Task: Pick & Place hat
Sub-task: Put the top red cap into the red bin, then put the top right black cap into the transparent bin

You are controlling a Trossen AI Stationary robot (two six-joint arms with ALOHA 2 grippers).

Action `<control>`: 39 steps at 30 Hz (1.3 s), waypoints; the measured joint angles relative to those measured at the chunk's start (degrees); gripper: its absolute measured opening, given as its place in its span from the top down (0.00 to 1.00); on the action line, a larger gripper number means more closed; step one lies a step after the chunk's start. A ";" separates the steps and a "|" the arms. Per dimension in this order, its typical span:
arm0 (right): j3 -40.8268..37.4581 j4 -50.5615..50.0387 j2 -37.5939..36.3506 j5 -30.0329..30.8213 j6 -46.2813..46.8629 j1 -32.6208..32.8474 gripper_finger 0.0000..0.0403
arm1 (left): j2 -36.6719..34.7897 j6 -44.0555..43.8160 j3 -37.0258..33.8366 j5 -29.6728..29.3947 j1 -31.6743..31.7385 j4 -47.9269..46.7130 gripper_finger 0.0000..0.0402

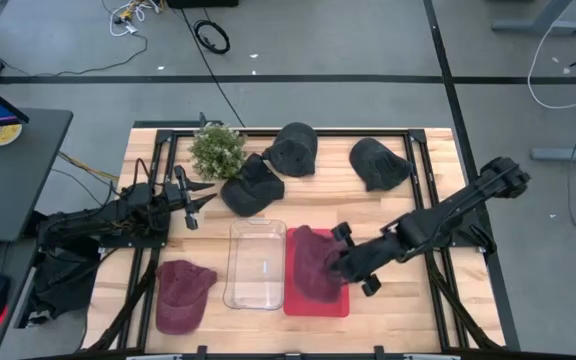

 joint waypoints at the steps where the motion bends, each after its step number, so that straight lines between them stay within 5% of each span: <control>1: 0.69 -0.48 0.89 -0.01 -0.44 -0.03 1.00 | 0.00 -0.01 0.01 0.00 0.00 0.00 0.67; 17: 2.90 -1.78 3.05 -0.32 -1.33 -0.46 1.00 | 0.02 0.01 0.01 0.00 -0.01 0.00 0.67; 39: 2.90 0.43 3.03 -0.19 0.16 -0.46 0.80 | 0.00 0.01 -0.01 0.00 -0.01 0.01 0.67</control>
